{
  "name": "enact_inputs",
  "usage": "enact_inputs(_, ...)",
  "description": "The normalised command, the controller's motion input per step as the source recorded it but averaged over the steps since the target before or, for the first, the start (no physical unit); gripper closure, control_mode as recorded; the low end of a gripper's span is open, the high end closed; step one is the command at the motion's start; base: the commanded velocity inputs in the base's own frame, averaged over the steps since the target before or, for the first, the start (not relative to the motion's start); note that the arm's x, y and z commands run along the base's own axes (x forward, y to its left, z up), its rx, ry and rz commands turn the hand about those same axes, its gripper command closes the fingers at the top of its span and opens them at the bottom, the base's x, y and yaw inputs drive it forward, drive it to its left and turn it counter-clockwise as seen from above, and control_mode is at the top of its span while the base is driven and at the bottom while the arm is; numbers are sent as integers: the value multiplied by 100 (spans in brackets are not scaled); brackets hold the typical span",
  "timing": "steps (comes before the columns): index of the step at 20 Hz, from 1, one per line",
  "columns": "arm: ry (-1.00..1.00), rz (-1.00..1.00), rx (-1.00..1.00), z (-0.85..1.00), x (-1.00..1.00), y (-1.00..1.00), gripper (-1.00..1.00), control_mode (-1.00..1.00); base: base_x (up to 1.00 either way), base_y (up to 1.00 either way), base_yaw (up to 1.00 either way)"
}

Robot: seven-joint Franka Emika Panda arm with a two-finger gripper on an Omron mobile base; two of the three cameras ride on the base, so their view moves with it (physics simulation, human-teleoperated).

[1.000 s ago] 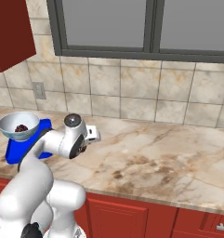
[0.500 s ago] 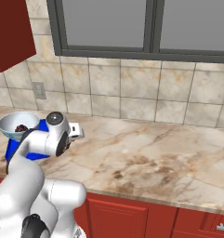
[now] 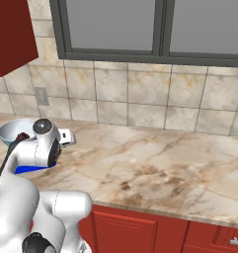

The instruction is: Place the bowl with cake and the cupcake onto the tray.

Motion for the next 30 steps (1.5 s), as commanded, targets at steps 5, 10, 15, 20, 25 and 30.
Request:
enact_inputs(5, -4, 1, 3, 8, -11, 29, 100, -100, 0, 0, 0)
enact_inputs(10, -2, 1, 5, 0, -6, 28, 100, -100, 0, 0, 0)
enact_inputs(15, 0, 1, 5, 0, 0, 30, 100, -100, 0, 0, 0)
enact_inputs(20, 0, 3, 1, -3, 0, 35, 100, -100, 0, 0, 0)
enact_inputs(25, 0, 3, 0, -18, 0, 27, 100, -100, 0, 0, 0)
enact_inputs(30, 0, 3, 0, -21, 1, 10, 100, -100, 0, 0, 0)
